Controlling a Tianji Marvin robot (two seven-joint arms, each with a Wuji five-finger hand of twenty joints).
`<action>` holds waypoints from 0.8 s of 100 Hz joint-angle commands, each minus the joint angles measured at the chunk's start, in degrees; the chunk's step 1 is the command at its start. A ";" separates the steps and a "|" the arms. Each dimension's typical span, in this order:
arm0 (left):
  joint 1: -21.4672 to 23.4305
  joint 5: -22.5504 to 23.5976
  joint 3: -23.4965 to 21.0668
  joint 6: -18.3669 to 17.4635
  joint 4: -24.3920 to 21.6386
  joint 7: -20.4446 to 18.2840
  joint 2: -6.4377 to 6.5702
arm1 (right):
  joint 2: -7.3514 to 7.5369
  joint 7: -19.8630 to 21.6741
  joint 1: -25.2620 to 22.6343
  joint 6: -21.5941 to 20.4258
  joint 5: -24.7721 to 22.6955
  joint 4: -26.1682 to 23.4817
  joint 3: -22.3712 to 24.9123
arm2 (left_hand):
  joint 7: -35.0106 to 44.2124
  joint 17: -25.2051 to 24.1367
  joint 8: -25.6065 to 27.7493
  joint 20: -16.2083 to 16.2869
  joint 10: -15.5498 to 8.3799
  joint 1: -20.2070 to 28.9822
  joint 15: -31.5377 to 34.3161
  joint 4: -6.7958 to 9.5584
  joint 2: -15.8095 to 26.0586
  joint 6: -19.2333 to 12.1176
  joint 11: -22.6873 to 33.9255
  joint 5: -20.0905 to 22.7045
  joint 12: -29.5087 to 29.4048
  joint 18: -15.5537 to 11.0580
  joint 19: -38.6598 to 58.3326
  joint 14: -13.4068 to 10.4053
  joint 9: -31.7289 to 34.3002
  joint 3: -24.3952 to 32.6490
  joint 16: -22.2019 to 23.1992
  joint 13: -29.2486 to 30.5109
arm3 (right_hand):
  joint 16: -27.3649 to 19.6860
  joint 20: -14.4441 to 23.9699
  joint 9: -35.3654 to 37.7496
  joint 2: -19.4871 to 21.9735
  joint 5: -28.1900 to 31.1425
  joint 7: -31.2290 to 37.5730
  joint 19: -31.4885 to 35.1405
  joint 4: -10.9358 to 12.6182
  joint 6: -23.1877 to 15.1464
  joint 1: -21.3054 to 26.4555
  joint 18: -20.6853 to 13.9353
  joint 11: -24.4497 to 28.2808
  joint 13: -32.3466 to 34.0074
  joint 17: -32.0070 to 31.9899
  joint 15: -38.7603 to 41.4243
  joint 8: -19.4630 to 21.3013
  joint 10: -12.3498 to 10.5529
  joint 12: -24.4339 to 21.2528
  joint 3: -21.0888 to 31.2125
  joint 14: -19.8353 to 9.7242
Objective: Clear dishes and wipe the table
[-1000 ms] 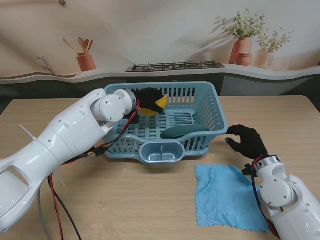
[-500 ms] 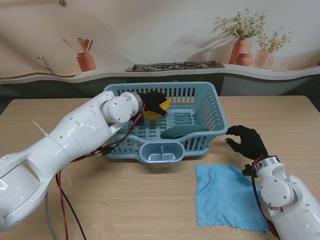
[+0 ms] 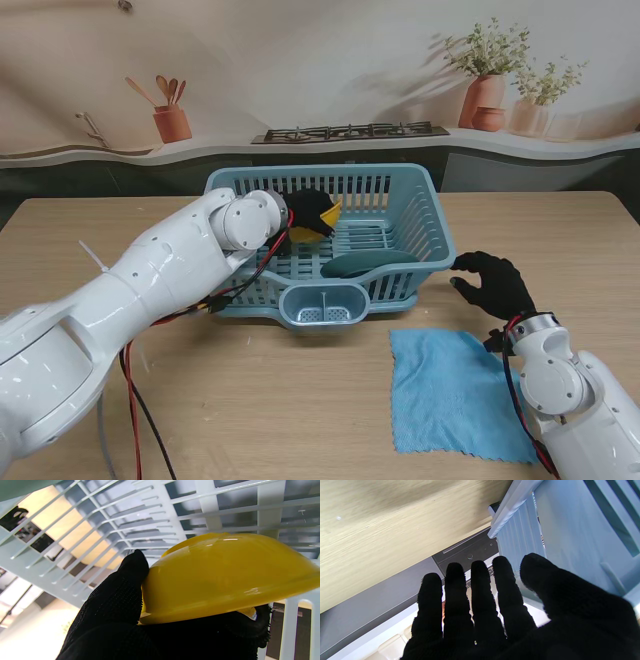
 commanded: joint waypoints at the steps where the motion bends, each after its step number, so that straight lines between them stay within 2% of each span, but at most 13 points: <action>1: -0.69 -0.41 0.25 -0.35 0.47 -0.44 -0.77 | -0.17 0.69 -0.18 -0.08 -0.07 0.08 -0.14 | 2.01 -0.39 -0.38 0.43 2.31 4.23 0.56 -0.59 1.19 -7.99 1.23 1.61 0.84 -1.48 3.59 0.64 0.82 9.63 -0.15 1.60 | -0.76 0.58 -1.06 -0.32 0.74 -0.33 -1.03 2.12 -0.86 -1.61 -1.58 -0.98 -1.20 -0.96 -0.98 0.32 -0.85 -0.39 -0.09 -1.47; 39: -1.68 -2.74 1.71 -0.89 4.21 -0.77 -3.46 | -0.19 0.38 -0.14 -0.26 -0.23 0.31 -0.10 | 1.68 -1.29 -1.00 0.53 2.06 4.34 -0.72 -0.48 1.30 -7.89 0.72 1.71 0.59 -0.88 2.26 1.03 0.75 9.35 -0.75 1.10 | -0.72 0.65 -1.07 -0.29 0.60 -0.46 -1.16 2.10 -0.80 -1.58 -1.63 -1.08 -1.24 -1.03 -1.04 0.35 -0.92 -0.37 -0.14 -1.47; 61: -2.10 -3.48 2.82 -1.05 5.85 -1.70 -4.60 | -0.21 0.35 -0.07 -0.24 -0.12 0.42 -0.17 | 1.59 -1.52 -1.17 0.62 2.03 4.33 -1.05 -0.47 1.48 -7.97 0.49 1.59 0.50 -0.70 1.88 1.10 0.64 9.20 -0.91 0.86 | -0.71 0.69 -1.14 -0.31 0.52 -0.48 -1.19 2.10 -0.82 -1.55 -1.64 -1.11 -1.21 -0.99 -1.02 0.37 -0.91 -0.36 -0.16 -1.51; 80: -2.18 -3.84 3.53 0.46 6.20 -2.62 -5.10 | -0.22 0.30 -0.11 -0.17 -0.12 0.44 -0.19 | -0.75 -6.94 -4.27 -1.46 1.24 5.01 -8.43 0.02 1.96 -7.68 -4.08 2.17 -1.17 2.16 -5.59 3.14 0.17 7.61 -4.38 -2.73 | -0.70 0.73 -1.14 -0.33 0.52 -0.47 -1.19 2.11 -0.86 -1.57 -1.68 -1.10 -1.25 -0.98 -1.03 0.38 -0.91 -0.35 -0.13 -1.53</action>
